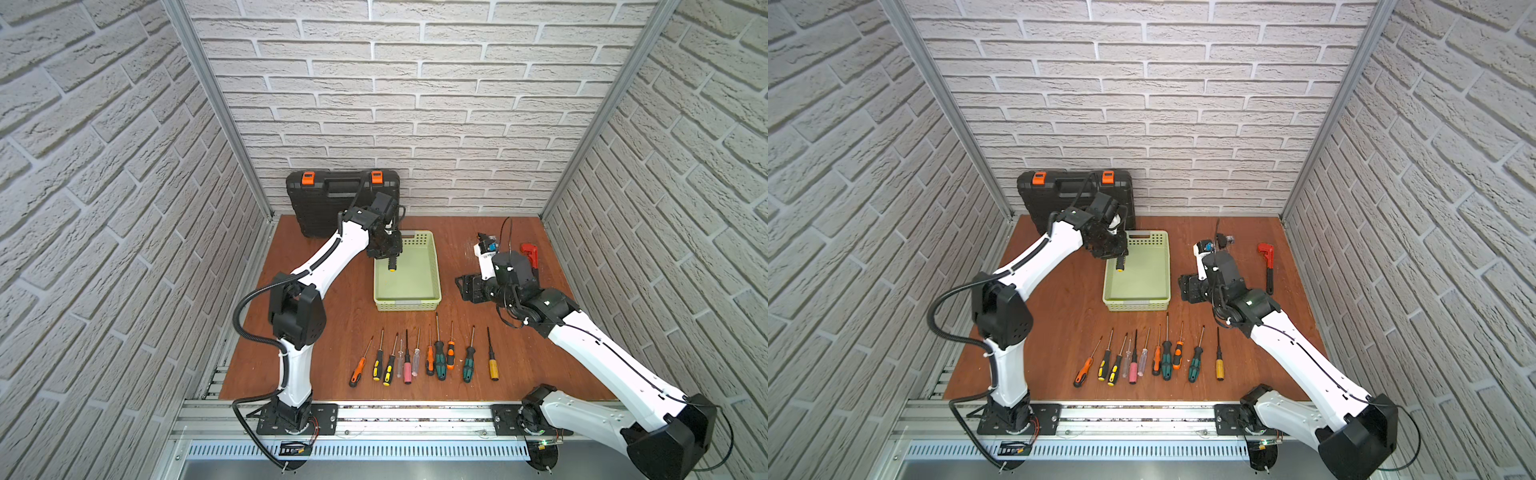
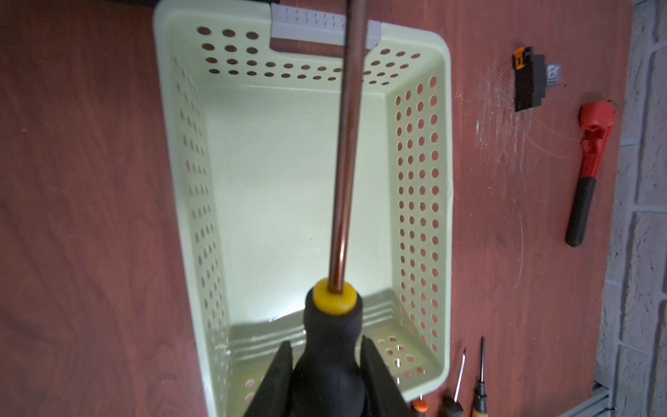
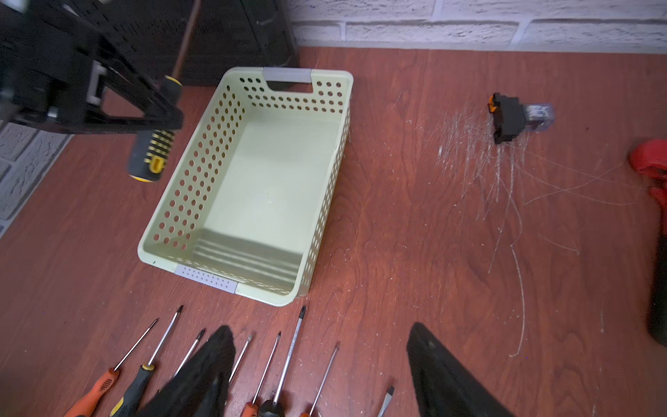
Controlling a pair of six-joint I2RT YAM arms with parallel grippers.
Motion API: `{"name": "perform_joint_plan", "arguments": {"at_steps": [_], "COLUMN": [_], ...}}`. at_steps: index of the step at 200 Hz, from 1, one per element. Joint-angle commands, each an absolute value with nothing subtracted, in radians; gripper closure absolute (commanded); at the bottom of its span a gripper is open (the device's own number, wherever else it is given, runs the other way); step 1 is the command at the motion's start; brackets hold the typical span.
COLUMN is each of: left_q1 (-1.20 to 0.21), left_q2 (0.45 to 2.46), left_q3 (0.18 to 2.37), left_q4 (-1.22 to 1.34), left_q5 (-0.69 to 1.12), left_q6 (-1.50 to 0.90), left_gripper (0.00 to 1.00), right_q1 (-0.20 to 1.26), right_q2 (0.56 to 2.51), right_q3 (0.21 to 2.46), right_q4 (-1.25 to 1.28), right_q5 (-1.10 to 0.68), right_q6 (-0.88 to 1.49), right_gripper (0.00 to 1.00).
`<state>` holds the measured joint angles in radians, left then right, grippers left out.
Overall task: Put the screwdriver in the bin
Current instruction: Place the screwdriver in the bin.
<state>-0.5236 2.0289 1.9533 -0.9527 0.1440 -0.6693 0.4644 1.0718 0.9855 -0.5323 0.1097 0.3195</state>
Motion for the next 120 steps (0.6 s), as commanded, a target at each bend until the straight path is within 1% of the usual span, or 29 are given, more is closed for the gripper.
{"name": "perform_joint_plan", "arguments": {"at_steps": [1,51,120], "left_q1": [-0.52,-0.558,-0.563], "left_q2": [2.09,2.155,2.244], "left_q3": [1.983,1.94,1.93], "left_q4": [-0.952,-0.923,-0.892], "left_q5": [0.173,0.169,0.136], "left_q6": [-0.671,-0.679,-0.659], "left_gripper": [1.0,1.0,1.0], "right_q1": [0.469,0.469,0.469], "right_q2": [1.053,0.947,1.034], "right_q3": [0.952,0.897,0.846], "right_q4": [-0.589,-0.589,-0.592], "right_q5": [0.173,0.227,0.223], "right_q6": [0.311,0.313,0.325], "right_gripper": [0.24,0.24,0.23]}}
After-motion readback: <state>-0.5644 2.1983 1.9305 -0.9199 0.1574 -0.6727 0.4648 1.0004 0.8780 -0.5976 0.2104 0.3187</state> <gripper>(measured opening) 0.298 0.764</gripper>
